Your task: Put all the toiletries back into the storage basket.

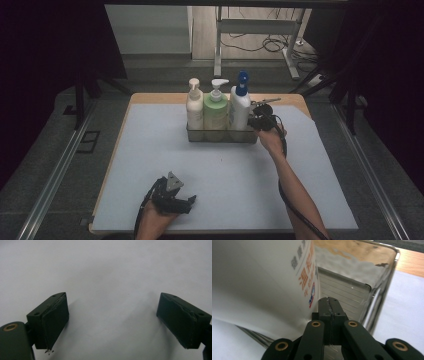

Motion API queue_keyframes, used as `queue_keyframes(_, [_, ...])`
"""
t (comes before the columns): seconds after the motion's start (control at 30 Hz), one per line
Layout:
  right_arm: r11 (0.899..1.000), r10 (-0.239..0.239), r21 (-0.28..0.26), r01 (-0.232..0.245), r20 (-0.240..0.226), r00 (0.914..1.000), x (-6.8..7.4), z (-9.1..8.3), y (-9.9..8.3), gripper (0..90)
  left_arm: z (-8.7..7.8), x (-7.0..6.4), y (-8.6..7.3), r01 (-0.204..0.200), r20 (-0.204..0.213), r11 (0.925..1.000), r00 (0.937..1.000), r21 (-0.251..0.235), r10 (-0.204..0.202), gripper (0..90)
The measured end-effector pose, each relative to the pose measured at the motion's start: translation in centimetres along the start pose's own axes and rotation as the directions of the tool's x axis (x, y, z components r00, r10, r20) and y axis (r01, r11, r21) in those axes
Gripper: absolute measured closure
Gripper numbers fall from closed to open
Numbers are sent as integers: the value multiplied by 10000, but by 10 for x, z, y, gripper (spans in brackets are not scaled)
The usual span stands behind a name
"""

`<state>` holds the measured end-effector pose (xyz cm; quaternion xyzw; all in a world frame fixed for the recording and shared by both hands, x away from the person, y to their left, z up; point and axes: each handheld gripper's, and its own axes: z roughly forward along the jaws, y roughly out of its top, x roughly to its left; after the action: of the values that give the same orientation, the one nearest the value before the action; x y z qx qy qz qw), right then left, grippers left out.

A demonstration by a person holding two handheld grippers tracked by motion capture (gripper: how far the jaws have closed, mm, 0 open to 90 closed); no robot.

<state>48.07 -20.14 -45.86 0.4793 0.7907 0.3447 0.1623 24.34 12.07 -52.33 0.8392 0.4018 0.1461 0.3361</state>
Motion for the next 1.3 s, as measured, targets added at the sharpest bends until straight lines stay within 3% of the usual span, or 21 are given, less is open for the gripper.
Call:
queue_keyframes(0.37, [9998,-207,4,207,-252,9995,13,4,2,897,0,0,0,17,13,10000,10000,-15,-17,106])
queue_keyframes(0.8, [10000,-38,-38,37,-480,9988,14,-3,-1,898,0,0,0,-5,0,10000,10000,8,5,105])
queue_keyframes(1.3, [9998,-208,22,209,-573,9981,18,-6,-5,897,0,0,0,-6,2,10000,10000,7,6,105])
